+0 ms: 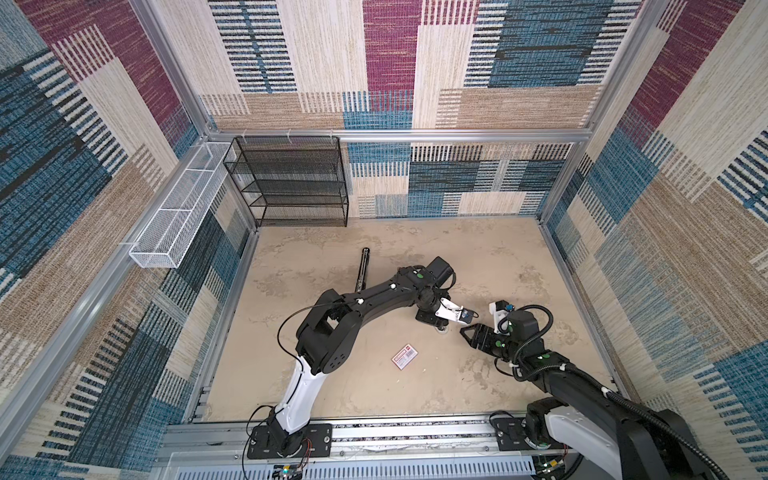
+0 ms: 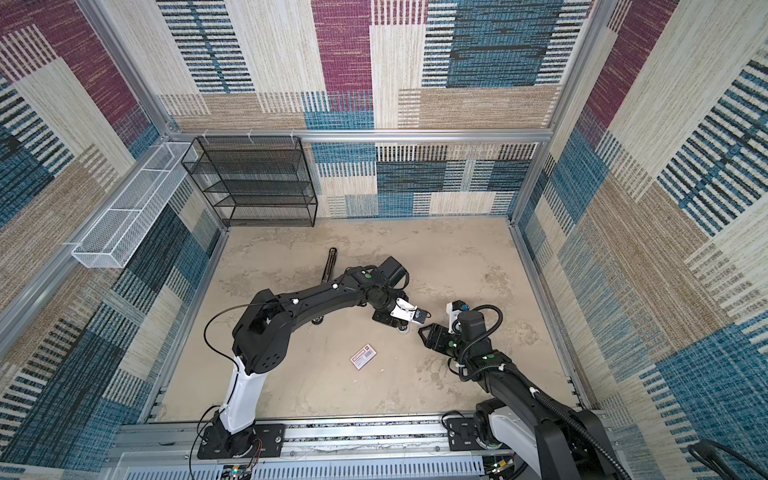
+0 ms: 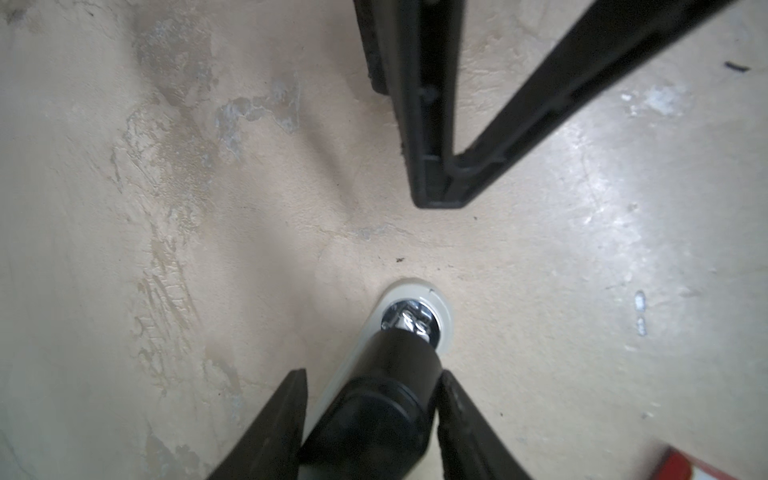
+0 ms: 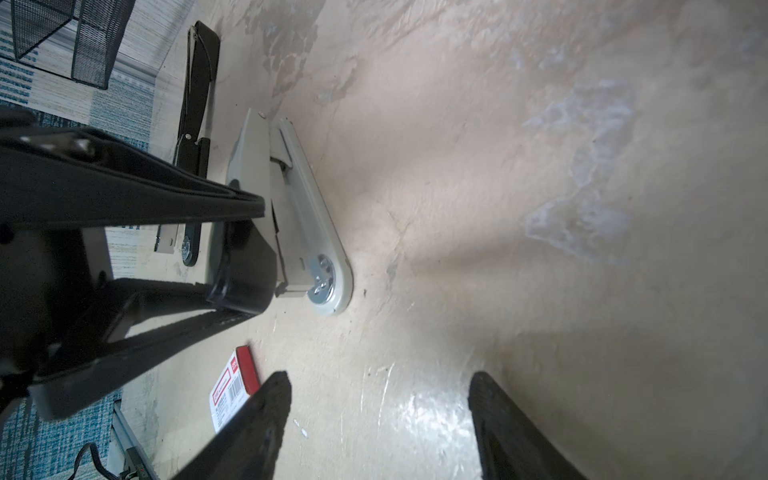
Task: Load the staples into the stapler
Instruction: 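Grasp the silver stapler's black top end with the left gripper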
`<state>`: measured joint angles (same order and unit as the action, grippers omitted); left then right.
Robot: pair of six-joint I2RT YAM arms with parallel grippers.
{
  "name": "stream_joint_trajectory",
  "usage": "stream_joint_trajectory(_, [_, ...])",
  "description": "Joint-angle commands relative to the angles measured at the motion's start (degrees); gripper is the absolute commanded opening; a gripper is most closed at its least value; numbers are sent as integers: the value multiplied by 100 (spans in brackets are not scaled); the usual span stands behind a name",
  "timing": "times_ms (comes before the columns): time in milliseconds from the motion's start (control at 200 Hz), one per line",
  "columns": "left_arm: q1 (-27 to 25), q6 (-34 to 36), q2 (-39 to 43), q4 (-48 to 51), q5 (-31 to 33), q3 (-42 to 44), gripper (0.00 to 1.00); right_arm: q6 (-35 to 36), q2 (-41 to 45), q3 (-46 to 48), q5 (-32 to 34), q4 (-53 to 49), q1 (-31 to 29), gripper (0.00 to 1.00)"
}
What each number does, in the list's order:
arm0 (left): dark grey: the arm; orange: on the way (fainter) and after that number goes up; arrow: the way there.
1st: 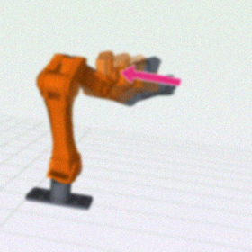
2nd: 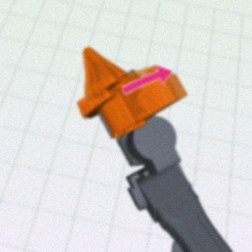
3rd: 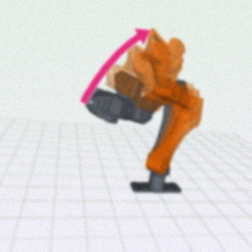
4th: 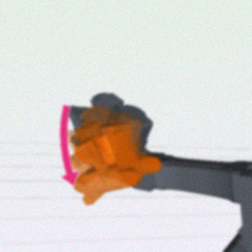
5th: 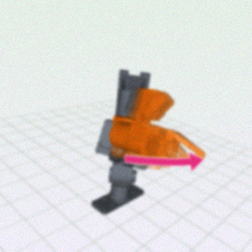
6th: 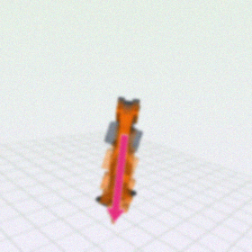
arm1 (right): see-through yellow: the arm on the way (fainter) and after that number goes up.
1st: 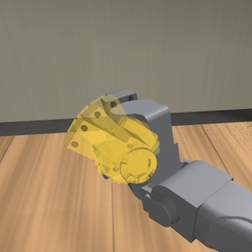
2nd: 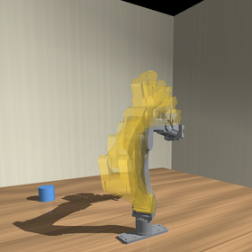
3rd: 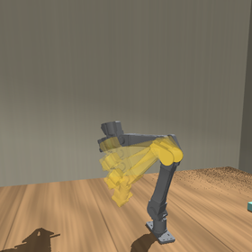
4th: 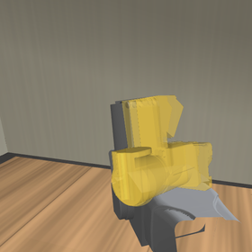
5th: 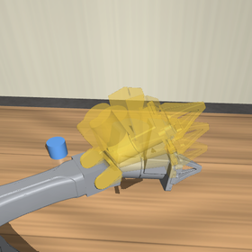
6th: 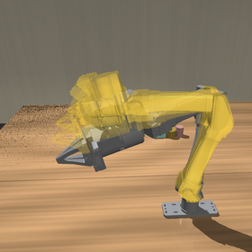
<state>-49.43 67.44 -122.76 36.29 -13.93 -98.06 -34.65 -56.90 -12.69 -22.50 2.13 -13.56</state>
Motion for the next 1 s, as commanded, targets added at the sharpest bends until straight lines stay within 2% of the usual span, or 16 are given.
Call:
stream_joint_trajectory(0, [-5, 12, -29, 113, 69, 33, 46, -141, -81, 72, -179, 366, -6, 71])
stream_joint_trajectory(295, [-1, -302, -47, -35, 233, 58, 29, -372, -348, 136, -363, 829, -9, 69])
stream_joint_trajectory(536, [-4, -411, -18, -35, 249, 137, 42, -525, -779, 18, -523, 1127, 2, 67])
stream_joint_trajectory(656, [-5, -394, -36, -88, 312, 164, 44, -516, -840, -49, -529, 1136, 2, 67])
stream_joint_trajectory(781, [2, -438, -46, -89, 266, 121, 32, -506, -856, -50, -527, 1131, 0, 66])
stream_joint_trajectory(896, [3, -569, -22, -73, 148, 77, 11, -551, -976, -10, -574, 1248, 7, 63])
stream_joint_trajectory(972, [17, -561, 19, -34, 56, 34, 0, -605, -1102, 3, -653, 1409, 31, 60])
stream_joint_trajectory(997, [12, -739, 39, -9, 26, 17, 0, -633, -1145, 12, -687, 1476, 39, 59])
